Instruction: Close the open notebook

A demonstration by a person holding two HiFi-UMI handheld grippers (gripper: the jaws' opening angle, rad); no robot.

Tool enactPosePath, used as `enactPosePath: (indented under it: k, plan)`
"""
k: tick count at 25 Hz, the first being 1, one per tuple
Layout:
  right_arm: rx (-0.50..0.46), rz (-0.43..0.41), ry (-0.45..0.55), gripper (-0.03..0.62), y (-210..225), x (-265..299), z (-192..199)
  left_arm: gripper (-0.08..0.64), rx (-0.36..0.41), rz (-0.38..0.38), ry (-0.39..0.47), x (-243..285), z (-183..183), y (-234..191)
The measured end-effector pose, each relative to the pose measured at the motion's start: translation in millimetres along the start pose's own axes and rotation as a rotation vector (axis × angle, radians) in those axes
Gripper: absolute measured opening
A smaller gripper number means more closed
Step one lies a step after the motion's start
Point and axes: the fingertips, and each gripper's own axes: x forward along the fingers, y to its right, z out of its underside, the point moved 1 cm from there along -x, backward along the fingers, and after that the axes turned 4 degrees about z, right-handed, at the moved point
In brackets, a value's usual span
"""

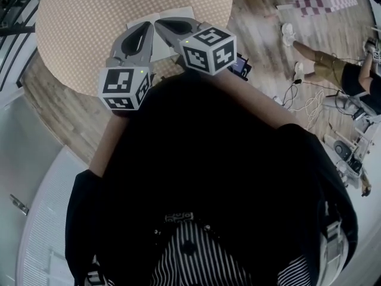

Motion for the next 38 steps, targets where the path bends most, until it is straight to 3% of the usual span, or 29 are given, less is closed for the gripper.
enactPosePath:
  k: [6,11,16,22,26,30,38]
  plan:
    - [0.06,0.002,-0.023,0.0,35,13,3,-0.011,-0.05,0.019,-0.069,39,12,-7]
    - [0.108,0.016,-0.049,0.0,69,15,18,-0.011,-0.173,0.047,-0.084,73,27,-7]
    - [0.134,0.033,-0.052,0.001,98,12,31,-0.011,-0.205,0.05,-0.162,104,51,-3]
    - [0.176,0.064,-0.068,0.0,129,25,52,-0.011,-0.212,0.054,-0.235,129,72,-10]
    - [0.149,0.118,-0.048,0.0,155,17,56,-0.011,-0.223,0.058,-0.251,151,79,-6]
    - [0.194,0.174,-0.09,0.0,183,20,74,-0.011,-0.227,0.065,-0.269,167,90,-3]
    - [0.16,0.286,-0.193,0.002,224,29,111,-0.011,-0.201,0.043,-0.345,187,136,-11]
